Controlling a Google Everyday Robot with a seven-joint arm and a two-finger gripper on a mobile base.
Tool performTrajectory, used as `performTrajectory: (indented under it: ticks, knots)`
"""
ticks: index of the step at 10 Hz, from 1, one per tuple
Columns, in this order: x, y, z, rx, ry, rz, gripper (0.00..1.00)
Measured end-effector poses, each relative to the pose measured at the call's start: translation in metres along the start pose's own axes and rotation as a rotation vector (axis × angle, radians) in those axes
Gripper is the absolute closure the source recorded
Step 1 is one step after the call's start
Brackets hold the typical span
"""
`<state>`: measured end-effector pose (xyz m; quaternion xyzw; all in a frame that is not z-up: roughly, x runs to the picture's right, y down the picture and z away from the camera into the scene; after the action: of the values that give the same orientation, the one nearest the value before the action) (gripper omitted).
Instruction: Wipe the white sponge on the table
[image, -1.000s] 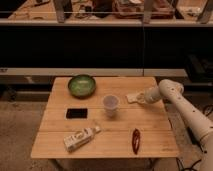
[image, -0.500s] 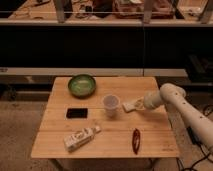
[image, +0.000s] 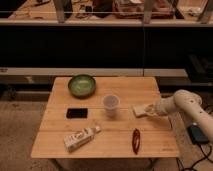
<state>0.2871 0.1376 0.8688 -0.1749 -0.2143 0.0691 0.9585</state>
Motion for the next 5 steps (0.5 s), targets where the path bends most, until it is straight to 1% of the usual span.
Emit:
performTrajectory:
  ticks: [2,3,5]
  knots:
    - [0.023,-0.009,-0.015,0.044,0.031,0.046,1.0]
    - [0.031,-0.013,-0.018,0.059,0.041,0.06,1.0]
    - [0.054,-0.028,-0.019,0.093,0.069,0.095,1.0]
